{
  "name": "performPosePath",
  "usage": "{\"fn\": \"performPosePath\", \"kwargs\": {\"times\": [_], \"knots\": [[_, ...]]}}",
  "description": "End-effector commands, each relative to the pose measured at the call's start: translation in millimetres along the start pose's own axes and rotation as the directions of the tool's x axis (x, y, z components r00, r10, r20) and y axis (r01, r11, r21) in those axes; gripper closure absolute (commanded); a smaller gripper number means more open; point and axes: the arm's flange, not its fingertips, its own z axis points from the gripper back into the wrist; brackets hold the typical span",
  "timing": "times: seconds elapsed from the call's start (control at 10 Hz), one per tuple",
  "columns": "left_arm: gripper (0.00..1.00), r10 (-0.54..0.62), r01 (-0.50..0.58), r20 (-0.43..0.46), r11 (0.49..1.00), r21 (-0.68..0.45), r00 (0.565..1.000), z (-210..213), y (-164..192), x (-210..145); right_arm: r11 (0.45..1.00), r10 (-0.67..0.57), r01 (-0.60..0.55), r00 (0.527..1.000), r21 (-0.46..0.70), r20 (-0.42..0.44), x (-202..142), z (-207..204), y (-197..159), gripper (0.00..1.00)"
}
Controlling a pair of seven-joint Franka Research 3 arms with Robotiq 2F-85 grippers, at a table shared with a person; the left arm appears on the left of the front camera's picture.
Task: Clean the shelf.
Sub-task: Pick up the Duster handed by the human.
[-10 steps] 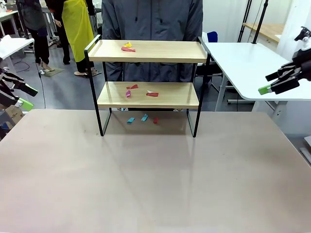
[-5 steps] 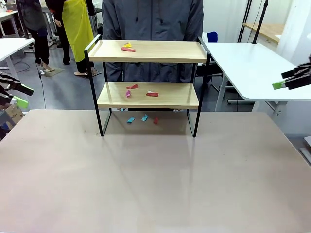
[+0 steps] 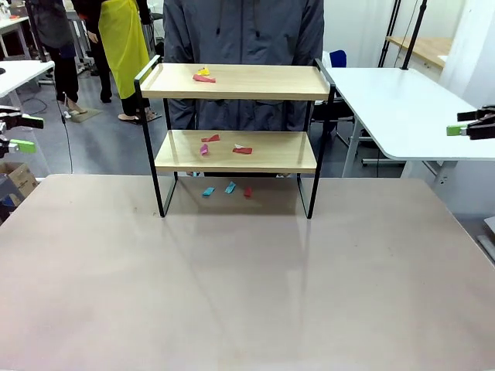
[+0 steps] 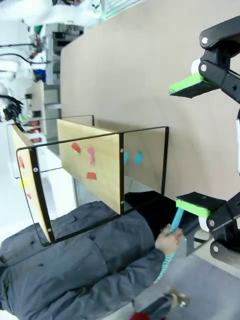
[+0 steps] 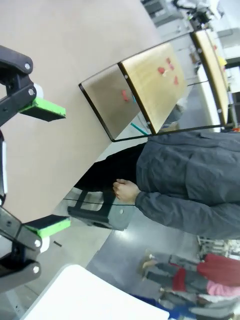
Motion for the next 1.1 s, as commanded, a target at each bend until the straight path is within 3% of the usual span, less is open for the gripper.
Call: {"fn": "performPosePath", "kwargs": {"times": [0.0, 0.4, 1.0], "knots": [[0.0, 0.025, -0.021, 0.065, 0.998, -0.063, 0.998, 1.9, 22.6, -15.9, 1.0, 0.003, -0.004, 0.998, 0.021, 0.068, -6.3, -1.2, -28.8, 0.0], [0.0, 0.041, -0.031, 0.129, 0.996, -0.081, 0.991, 1.8, 37.7, -25.1, 0.999, -0.032, 0.025, 0.988, 0.046, 0.149, -17.0, -1.6, -45.6, 0.0], [0.0, 0.044, -0.028, 0.176, 0.995, -0.096, 0.983, 7.1, 38.2, -29.8, 0.998, -0.042, 0.033, 0.983, 0.056, 0.178, -16.3, -1.4, -48.9, 0.0]]}}
